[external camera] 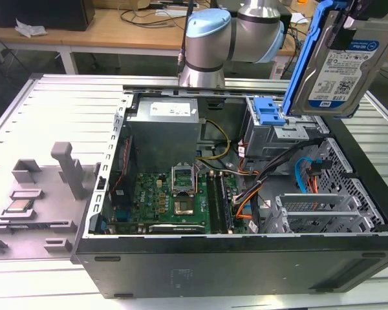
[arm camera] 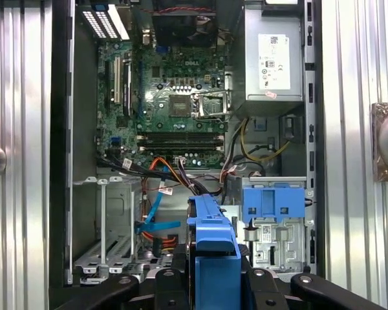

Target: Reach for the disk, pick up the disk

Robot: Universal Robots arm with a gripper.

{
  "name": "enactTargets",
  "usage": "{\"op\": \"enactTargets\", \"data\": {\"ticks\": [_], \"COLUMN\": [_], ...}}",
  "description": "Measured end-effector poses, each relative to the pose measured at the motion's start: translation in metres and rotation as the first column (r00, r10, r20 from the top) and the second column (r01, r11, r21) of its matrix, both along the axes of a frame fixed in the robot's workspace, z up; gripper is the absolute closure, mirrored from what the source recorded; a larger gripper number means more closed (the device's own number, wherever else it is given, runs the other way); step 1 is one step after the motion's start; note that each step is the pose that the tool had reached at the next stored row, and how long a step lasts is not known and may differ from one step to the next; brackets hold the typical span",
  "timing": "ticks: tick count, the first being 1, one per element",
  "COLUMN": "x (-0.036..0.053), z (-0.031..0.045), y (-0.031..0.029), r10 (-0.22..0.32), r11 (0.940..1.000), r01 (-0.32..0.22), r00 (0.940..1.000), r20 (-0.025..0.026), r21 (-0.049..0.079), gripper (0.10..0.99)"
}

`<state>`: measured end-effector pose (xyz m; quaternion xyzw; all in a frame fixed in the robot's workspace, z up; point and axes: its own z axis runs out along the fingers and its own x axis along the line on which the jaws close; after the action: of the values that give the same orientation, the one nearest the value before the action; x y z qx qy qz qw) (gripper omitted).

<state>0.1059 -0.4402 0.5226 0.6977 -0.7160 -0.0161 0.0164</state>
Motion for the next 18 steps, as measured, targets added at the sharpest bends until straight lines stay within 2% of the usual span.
{"op": "enactTargets", "data": {"ticks": [11,14,18], "x": [0.0,0.0,0.0], "z": [-0.0002,-0.0003,-0.0003], "y": [-0.0153,-0.0248,-0.0317], "r10": [0.0,0.0,0.0], "r11": [1.0,1.0,1.0], "r01": [0.0,0.0,0.0], "r00": [1.0,1.0,1.0], "r20": [0.0001,0.0,0.0], "r21": [0.0,0.0,0.0], "gripper": [0.718,0.718,0.718]}}
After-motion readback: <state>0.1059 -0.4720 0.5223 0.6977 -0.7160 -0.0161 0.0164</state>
